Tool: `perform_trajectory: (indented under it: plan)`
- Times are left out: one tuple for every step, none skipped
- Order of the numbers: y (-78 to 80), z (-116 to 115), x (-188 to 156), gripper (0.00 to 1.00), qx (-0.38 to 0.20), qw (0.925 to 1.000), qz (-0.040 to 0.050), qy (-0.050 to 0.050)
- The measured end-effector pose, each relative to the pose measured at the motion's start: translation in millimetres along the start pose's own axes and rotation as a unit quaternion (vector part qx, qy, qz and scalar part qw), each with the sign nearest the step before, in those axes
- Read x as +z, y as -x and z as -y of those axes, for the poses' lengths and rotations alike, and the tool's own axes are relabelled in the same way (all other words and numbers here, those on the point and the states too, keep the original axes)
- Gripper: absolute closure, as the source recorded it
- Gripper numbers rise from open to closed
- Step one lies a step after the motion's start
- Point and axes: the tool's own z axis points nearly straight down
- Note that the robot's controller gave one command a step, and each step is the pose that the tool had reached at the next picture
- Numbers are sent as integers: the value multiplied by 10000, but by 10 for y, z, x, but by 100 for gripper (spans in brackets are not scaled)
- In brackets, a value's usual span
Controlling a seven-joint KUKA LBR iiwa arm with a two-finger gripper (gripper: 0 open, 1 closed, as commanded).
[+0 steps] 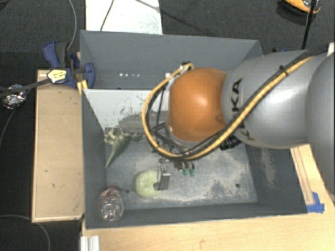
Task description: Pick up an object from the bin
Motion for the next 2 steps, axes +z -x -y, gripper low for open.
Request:
perform_trajectory:
  plan:
    - [-81, 78, 611, 0, 70, 10000, -1, -6]
    - [-20, 82, 914, 0, -594, 9982, -22, -7]
